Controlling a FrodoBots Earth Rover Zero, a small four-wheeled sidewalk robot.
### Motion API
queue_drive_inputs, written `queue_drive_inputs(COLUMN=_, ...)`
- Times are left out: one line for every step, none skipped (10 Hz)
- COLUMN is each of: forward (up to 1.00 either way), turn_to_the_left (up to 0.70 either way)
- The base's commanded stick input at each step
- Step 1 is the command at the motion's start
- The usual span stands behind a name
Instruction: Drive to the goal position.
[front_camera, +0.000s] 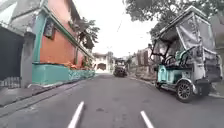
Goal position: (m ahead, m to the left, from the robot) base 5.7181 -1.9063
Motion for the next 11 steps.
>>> queue_drive_inputs(forward=0.85, turn_to_the_left=0.0)
queue_drive_inputs(forward=0.85, turn_to_the_left=0.0)
queue_drive_inputs(forward=0.85, turn_to_the_left=0.0)
queue_drive_inputs(forward=0.85, turn_to_the_left=0.0)
queue_drive_inputs(forward=0.85, turn_to_the_left=0.0)
queue_drive_inputs(forward=0.85, turn_to_the_left=0.0)
queue_drive_inputs(forward=0.85, turn_to_the_left=0.0)
queue_drive_inputs(forward=0.85, turn_to_the_left=0.0)
queue_drive_inputs(forward=0.85, turn_to_the_left=0.0)
queue_drive_inputs(forward=0.85, turn_to_the_left=0.0)
queue_drive_inputs(forward=0.85, turn_to_the_left=0.0)
